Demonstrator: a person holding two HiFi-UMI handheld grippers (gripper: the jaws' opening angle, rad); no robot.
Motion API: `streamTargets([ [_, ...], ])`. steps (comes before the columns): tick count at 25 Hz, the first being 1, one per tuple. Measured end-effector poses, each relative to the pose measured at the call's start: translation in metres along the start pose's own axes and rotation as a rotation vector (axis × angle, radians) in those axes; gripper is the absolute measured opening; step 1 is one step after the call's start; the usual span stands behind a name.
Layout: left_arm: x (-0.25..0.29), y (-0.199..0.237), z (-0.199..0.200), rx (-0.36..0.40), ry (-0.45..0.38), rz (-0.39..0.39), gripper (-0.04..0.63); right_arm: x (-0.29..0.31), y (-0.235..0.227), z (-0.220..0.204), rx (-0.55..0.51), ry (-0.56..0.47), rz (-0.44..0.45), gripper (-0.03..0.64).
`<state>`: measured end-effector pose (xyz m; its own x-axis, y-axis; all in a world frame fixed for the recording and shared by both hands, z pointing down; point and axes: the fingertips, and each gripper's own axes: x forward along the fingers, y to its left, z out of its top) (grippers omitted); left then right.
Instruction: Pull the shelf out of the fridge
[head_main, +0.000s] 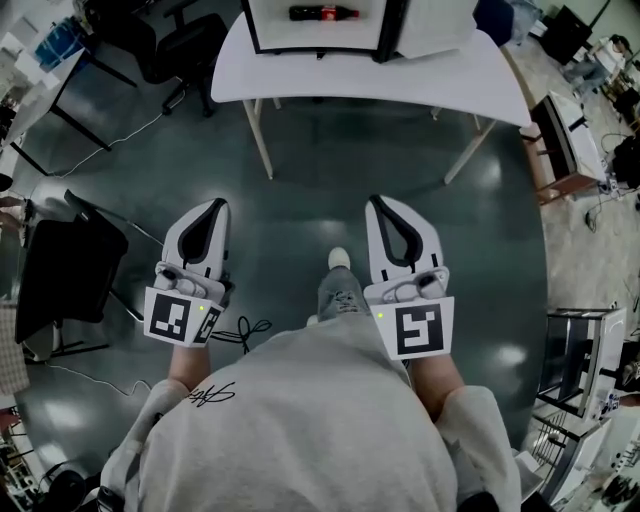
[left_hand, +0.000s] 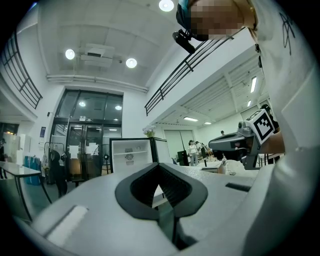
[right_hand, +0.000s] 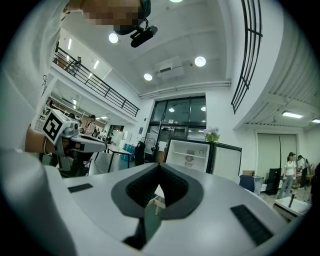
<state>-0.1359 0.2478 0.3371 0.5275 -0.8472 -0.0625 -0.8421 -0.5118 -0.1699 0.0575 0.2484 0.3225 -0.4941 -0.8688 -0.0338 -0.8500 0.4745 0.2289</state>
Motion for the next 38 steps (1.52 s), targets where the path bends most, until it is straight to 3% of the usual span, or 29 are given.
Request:
streamTargets([
  [13,0.076,0.048,-0.004,0.019,0.000,0.024,0.003,0.082,-0.043,-0.002,-0.011,-0.018,0.026,0.012],
  [38,0.214,0.077,-0.006,0.039,0.006,0.047,0.003,0.176,-0.149,-0.025,-0.019,-0.037,0.071,0.012],
])
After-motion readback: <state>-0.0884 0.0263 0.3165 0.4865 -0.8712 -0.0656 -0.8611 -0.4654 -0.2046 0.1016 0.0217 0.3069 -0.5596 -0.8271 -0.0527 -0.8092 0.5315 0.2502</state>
